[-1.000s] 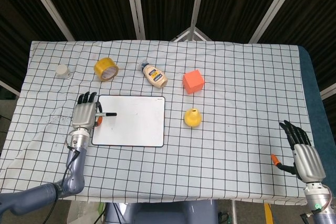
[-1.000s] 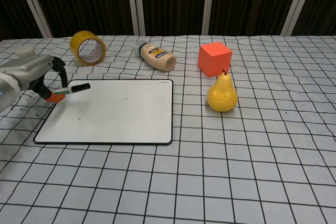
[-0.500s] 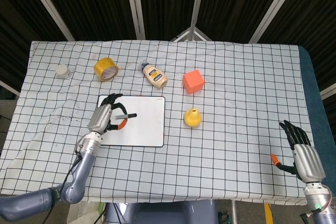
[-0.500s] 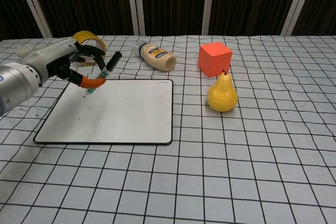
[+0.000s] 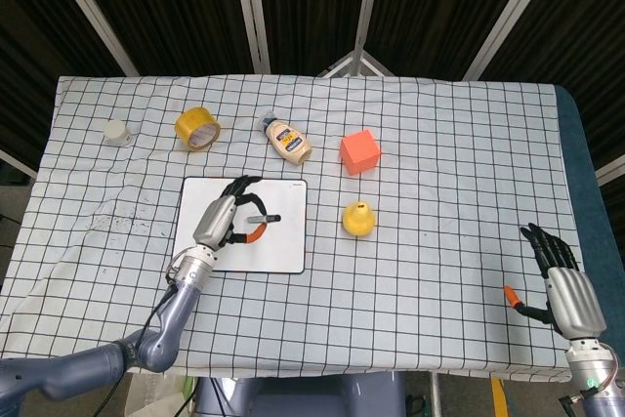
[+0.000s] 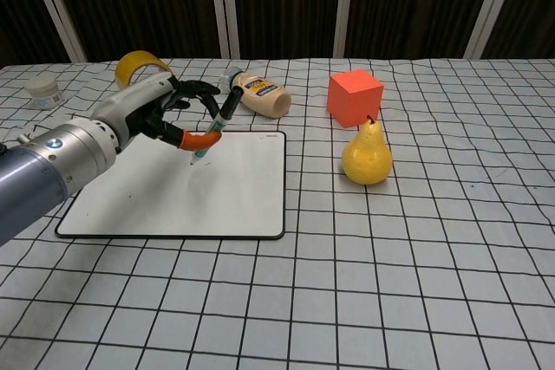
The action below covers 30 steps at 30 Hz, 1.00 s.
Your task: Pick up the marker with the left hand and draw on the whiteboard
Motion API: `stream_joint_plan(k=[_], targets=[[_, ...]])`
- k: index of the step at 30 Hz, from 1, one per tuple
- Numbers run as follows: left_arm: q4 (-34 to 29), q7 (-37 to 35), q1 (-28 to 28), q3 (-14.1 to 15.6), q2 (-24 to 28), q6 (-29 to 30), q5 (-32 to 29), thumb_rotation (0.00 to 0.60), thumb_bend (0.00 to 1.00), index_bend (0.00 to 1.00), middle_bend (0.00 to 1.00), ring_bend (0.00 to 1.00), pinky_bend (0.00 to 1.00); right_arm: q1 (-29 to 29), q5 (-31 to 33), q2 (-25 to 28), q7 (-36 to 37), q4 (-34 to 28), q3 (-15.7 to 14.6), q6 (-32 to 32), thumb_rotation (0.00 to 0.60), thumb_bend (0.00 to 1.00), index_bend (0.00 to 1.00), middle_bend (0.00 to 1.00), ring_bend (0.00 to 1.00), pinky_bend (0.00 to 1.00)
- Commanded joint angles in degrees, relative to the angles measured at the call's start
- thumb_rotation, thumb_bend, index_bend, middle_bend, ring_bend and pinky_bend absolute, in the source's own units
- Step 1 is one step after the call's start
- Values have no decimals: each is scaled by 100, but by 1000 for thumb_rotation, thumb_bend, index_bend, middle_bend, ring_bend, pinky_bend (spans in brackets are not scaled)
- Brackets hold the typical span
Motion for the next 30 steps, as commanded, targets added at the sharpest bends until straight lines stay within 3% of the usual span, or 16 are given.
stream_joint_plan(k=[1,30], targets=[[127,-120,-58,-8,-79,-47,28,600,545,651,104,0,56,-1,4,2,4,-1,0,-1,600,324,0,0,0,0],[1229,-637,-296,165,-230,-371,240,600,545,657,105,0,56,13,58,5,22,-35,-7,-71,600,324,0,0,0,0]])
